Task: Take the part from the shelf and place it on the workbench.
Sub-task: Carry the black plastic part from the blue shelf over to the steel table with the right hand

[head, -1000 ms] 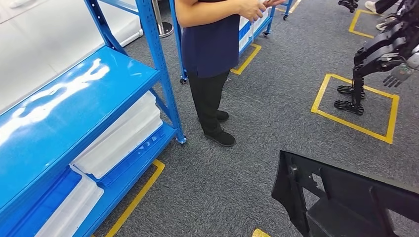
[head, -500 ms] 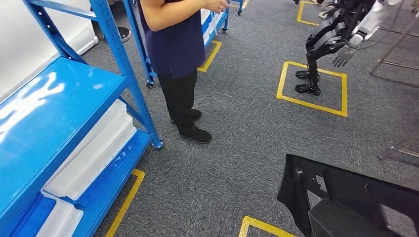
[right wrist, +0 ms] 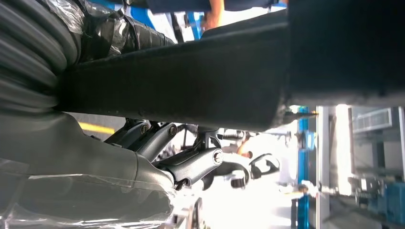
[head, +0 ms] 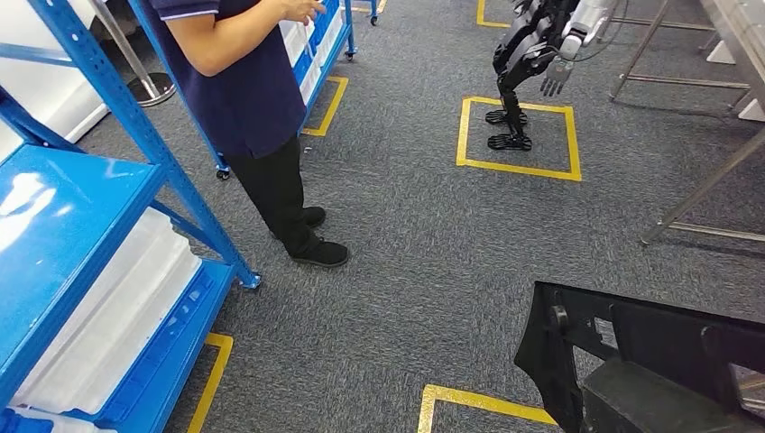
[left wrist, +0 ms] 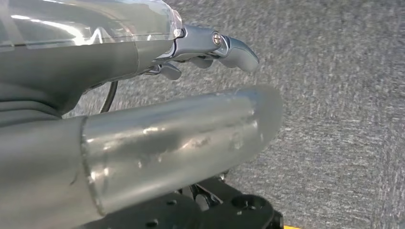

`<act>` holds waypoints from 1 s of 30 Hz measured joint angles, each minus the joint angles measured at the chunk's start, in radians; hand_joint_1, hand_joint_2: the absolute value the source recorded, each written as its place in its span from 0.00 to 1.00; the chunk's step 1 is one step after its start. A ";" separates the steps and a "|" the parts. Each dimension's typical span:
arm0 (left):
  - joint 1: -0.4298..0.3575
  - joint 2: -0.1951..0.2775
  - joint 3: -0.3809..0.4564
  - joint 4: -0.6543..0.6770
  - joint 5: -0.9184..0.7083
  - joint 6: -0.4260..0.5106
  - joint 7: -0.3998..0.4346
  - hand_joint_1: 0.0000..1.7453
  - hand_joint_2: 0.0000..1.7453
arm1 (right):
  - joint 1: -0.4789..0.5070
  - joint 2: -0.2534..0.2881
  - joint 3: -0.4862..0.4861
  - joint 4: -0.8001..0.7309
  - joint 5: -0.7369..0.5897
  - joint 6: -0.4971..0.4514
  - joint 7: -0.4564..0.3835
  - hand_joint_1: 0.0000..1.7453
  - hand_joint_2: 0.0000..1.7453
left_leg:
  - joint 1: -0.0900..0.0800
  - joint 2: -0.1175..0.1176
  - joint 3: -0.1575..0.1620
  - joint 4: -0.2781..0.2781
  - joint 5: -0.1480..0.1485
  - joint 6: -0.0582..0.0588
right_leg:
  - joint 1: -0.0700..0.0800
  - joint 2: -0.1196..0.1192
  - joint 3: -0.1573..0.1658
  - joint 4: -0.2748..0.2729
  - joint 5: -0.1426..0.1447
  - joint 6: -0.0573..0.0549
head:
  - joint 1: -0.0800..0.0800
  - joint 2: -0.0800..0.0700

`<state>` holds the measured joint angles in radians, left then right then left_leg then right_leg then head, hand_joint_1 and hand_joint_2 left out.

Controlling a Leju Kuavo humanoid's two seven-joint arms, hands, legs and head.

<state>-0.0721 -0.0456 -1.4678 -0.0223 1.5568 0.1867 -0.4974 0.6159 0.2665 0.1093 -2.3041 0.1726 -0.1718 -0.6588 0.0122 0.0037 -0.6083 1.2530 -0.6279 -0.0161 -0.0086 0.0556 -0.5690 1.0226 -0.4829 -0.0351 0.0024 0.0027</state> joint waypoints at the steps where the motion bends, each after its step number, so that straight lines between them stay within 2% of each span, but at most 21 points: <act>1: 0.000 0.001 0.000 0.000 0.000 0.001 0.001 0.00 0.00 | 0.000 0.002 -0.002 0.000 -0.002 0.002 0.000 1.00 1.00 | 0.000 -0.011 0.026 -0.064 0.042 0.003 | 0.000 0.014 0.001 0.002 0.000 0.001 | 0.000 0.000; 3: 0.000 0.003 0.000 0.000 0.000 0.003 0.002 0.00 0.00 | -0.001 0.004 -0.006 0.000 -0.004 0.005 -0.001 1.00 1.00 | 0.003 -0.065 0.079 -0.195 0.100 0.009 | 0.000 0.041 -0.003 0.008 0.000 0.007 | 0.000 0.000; 5: 0.000 0.005 -0.001 0.000 0.001 0.004 0.004 0.00 0.00 | -0.001 0.007 -0.007 0.000 -0.004 0.008 -0.002 1.00 1.00 | 0.002 -0.098 0.096 -0.246 0.109 0.015 | -0.002 0.064 -0.013 0.011 0.004 0.019 | 0.000 0.000; 7: -0.002 0.005 -0.001 0.000 0.001 0.004 0.004 0.00 0.00 | 0.001 0.009 -0.009 0.000 -0.004 0.012 -0.003 1.00 1.00 | 0.002 -0.077 0.098 -0.253 0.114 0.025 | -0.005 0.082 -0.022 0.010 0.011 0.034 | 0.000 0.000; 8: -0.003 0.005 -0.001 0.000 0.001 0.004 0.004 0.00 0.00 | 0.001 0.009 -0.011 0.000 -0.004 0.015 -0.003 1.00 1.00 | 0.003 -0.063 0.100 -0.258 0.119 0.033 | -0.004 0.068 -0.028 0.018 0.006 0.038 | 0.000 0.000; 9: -0.004 0.004 -0.001 0.000 0.001 0.003 0.003 0.00 0.00 | 0.000 0.010 -0.012 0.000 -0.004 0.018 -0.003 1.00 1.00 | 0.004 -0.047 0.101 -0.264 0.123 0.041 | -0.003 0.041 -0.040 0.042 -0.011 0.041 | 0.001 0.000; 11: -0.001 0.005 -0.001 0.000 0.001 0.003 0.003 0.00 0.00 | -0.002 0.012 -0.015 0.001 -0.004 0.025 -0.003 1.00 1.00 | 0.002 -0.014 0.101 -0.269 0.127 0.051 | -0.001 -0.024 -0.091 0.147 -0.072 0.045 | 0.002 0.000; 12: 0.001 0.005 -0.001 0.000 0.001 0.003 0.003 0.00 0.00 | -0.002 0.012 -0.017 0.003 -0.004 0.027 -0.003 1.00 1.00 | 0.000 0.003 0.099 -0.269 0.127 0.053 | -0.003 -0.039 -0.123 0.213 -0.103 0.048 | 0.002 0.000; 13: 0.002 0.005 -0.001 0.000 0.002 0.003 0.003 0.00 0.00 | -0.003 0.012 -0.018 0.004 -0.003 0.028 -0.003 1.00 1.00 | -0.002 0.020 0.098 -0.268 0.126 0.053 | -0.005 -0.046 -0.145 0.263 -0.120 0.051 | 0.002 0.000; 14: 0.002 0.006 -0.001 0.000 0.002 0.003 0.003 0.00 0.00 | -0.002 0.013 -0.019 0.005 -0.003 0.029 -0.002 1.00 1.00 | -0.003 0.036 0.097 -0.267 0.125 0.052 | -0.007 -0.050 -0.152 0.282 -0.119 0.053 | 0.002 0.000; 15: 0.001 0.005 -0.001 0.000 0.002 0.003 0.003 0.00 0.00 | -0.002 0.013 -0.020 0.006 -0.003 0.029 -0.002 1.00 1.00 | -0.003 0.050 0.097 -0.267 0.123 0.051 | -0.008 -0.054 -0.137 0.261 -0.101 0.054 | 0.002 0.000; 17: -0.001 0.005 -0.001 0.000 0.002 0.003 0.003 0.00 0.00 | -0.002 0.013 -0.021 0.007 -0.003 0.029 -0.002 1.00 1.00 | -0.003 0.073 0.101 -0.265 0.118 0.046 | -0.006 -0.084 -0.059 0.128 -0.045 0.051 | 0.002 0.000; 19: -0.003 0.004 -0.001 0.000 0.002 0.003 0.003 0.00 0.00 | -0.003 0.014 -0.021 0.007 -0.003 0.029 -0.002 1.00 1.00 | -0.006 0.091 0.105 -0.262 0.112 0.036 | 0.000 -0.114 0.001 0.022 -0.017 0.042 | 0.002 0.000; 20: -0.003 0.004 -0.001 0.000 0.002 0.003 0.003 0.00 0.00 | -0.003 0.014 -0.021 0.007 -0.003 0.029 -0.002 1.00 1.00 | -0.008 0.099 0.109 -0.261 0.110 0.031 | 0.004 -0.118 0.009 0.005 -0.017 0.037 | 0.002 0.000; 22: -0.006 0.004 -0.001 0.000 0.002 0.003 0.003 0.00 0.00 | -0.003 0.016 -0.022 0.007 -0.002 0.029 -0.002 1.00 1.00 | -0.008 0.114 0.114 -0.262 0.107 0.020 | 0.007 -0.098 0.007 0.002 -0.013 0.027 | 0.002 0.000; 23: -0.008 0.004 -0.001 0.000 0.002 0.003 0.003 0.00 0.00 | -0.002 0.016 -0.022 0.007 0.000 0.030 -0.001 1.00 1.00 | -0.006 0.105 0.115 -0.256 0.101 0.014 | 0.006 -0.088 0.007 -0.002 -0.010 0.021 | 0.002 0.000; 25: -0.009 0.005 -0.001 0.000 0.002 0.003 0.000 0.00 0.00 | -0.005 0.017 -0.022 0.007 0.009 0.030 0.003 1.00 1.00 | -0.002 0.057 0.089 -0.195 0.058 0.005 | 0.000 -0.069 0.008 -0.010 -0.003 0.008 | 0.001 0.000; 26: -0.008 0.005 -0.001 0.000 0.002 0.002 -0.001 0.00 0.00 | -0.006 0.017 -0.022 0.008 0.015 0.030 0.006 1.00 1.00 | 0.000 0.028 0.061 -0.134 0.023 0.002 | -0.001 -0.060 0.007 -0.011 -0.001 0.004 | 0.001 0.000; 28: -0.004 0.005 0.000 0.000 0.002 0.001 0.002 0.00 0.00 | -0.008 0.018 -0.022 0.010 0.029 0.025 0.013 1.00 1.00 | 0.001 0.006 -0.003 -0.001 -0.031 -0.001 | 0.001 -0.037 0.005 -0.010 0.000 0.000 | 0.001 0.000; 29: -0.003 0.005 0.000 0.000 0.002 0.000 0.006 0.00 0.00 | -0.008 0.018 -0.022 0.012 0.036 0.019 0.015 1.00 1.00 | 0.001 0.004 -0.020 0.030 -0.033 -0.001 | 0.002 -0.023 0.004 -0.008 0.001 0.000 | 0.001 0.000; 30: -0.002 0.005 0.001 -0.001 0.001 0.000 0.013 0.00 0.00 | -0.008 0.018 -0.022 0.013 0.042 0.013 0.017 1.00 1.00 | 0.001 0.002 -0.018 0.021 -0.013 0.000 | 0.003 -0.009 0.004 -0.006 0.000 0.000 | 0.001 0.000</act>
<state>-0.0744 -0.0407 -1.4673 -0.0229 1.5582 0.1870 -0.4848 0.6084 0.2846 0.0875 -2.2909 0.2147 -0.1591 -0.6415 0.0128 0.0056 -0.6266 1.2745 -0.6404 -0.0164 -0.0056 0.0466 -0.5646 1.0164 -0.4826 -0.0349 0.0036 0.0027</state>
